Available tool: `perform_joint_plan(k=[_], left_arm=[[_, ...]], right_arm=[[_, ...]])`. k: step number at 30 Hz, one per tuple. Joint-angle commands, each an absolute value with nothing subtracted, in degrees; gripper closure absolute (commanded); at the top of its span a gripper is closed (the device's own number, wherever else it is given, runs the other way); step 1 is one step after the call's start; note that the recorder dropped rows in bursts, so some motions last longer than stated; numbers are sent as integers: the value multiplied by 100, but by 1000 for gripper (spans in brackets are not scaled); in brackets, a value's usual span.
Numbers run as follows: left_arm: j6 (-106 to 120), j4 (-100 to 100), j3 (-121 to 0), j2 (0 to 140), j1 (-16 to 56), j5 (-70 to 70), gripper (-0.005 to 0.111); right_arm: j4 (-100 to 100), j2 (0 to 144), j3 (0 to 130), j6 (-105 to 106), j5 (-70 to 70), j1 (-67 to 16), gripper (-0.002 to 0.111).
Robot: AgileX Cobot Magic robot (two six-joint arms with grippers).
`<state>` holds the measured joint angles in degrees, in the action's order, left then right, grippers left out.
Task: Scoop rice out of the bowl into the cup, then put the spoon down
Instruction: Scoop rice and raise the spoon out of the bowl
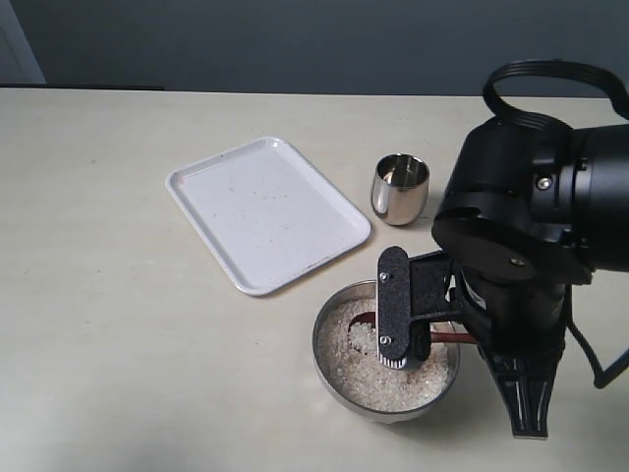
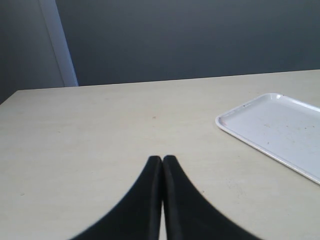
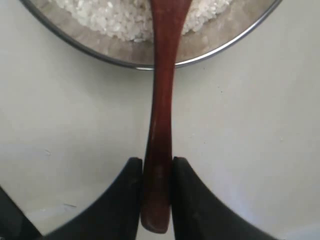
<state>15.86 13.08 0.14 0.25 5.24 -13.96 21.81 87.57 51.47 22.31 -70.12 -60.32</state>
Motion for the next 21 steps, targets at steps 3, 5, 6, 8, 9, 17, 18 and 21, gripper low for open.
perform_joint_plan(k=[3, 5, 6, 8, 9, 17, 18, 21], left_arm=[[1557, 1301, 0, 0, 531, -1345, 106], [1557, 1301, 0, 0, 531, -1345, 106], [1557, 1301, 0, 0, 531, -1345, 106], [1557, 1301, 0, 0, 531, -1345, 106], [1557, 1301, 0, 0, 531, -1345, 106], [1557, 1301, 0, 0, 531, -1345, 106], [1557, 1301, 0, 0, 531, -1345, 106], [1557, 1301, 0, 0, 531, -1345, 106]], right_arm=[[2150, 8716, 5175, 2242, -6996, -6001, 108], [2174, 8716, 5175, 2242, -6996, -6001, 108], [2188, 8716, 5175, 2242, -6996, -6001, 108], [2201, 8716, 5175, 2242, -6996, -6001, 108], [2201, 8716, 5175, 2242, -6996, -6001, 108], [2169, 8716, 5175, 2242, -6996, -5813, 108], [2161, 8716, 5175, 2242, -6996, -5706, 108], [2161, 8716, 5175, 2242, -6996, -5468, 108]])
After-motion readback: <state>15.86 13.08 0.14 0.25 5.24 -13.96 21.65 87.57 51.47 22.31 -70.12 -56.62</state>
